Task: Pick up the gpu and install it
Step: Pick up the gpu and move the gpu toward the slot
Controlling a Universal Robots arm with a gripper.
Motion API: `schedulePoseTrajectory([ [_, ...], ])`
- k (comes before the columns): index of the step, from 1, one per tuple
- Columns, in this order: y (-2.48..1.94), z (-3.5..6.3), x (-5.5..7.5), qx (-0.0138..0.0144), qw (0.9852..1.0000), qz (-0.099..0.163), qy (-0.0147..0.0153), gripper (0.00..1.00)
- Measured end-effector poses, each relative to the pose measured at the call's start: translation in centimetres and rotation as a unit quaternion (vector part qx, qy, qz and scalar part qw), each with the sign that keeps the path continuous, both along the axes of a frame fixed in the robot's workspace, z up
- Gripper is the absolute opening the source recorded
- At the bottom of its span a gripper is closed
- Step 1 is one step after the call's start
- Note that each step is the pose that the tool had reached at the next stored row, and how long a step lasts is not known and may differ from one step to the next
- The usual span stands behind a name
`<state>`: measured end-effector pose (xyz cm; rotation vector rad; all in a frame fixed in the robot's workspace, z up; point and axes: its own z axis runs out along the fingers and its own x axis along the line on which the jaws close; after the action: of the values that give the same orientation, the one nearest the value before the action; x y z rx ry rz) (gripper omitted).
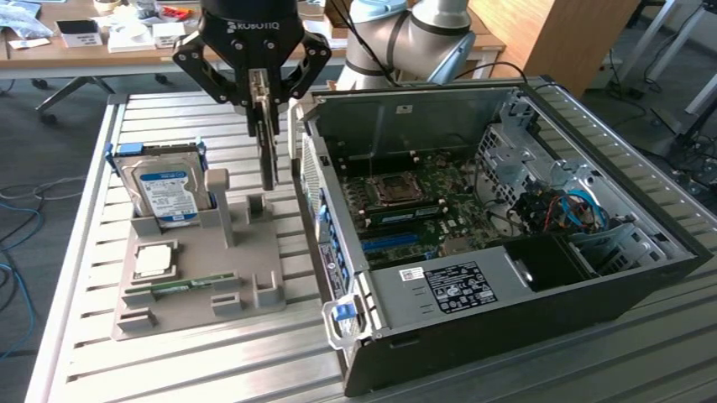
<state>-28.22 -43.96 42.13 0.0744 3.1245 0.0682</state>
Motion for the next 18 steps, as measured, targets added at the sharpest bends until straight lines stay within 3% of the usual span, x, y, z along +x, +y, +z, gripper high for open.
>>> schedulePoseTrajectory([
  [18, 0.01, 0.00, 1.6, 0.0001, 1.0000, 0.000, 0.0000, 0.27],
])
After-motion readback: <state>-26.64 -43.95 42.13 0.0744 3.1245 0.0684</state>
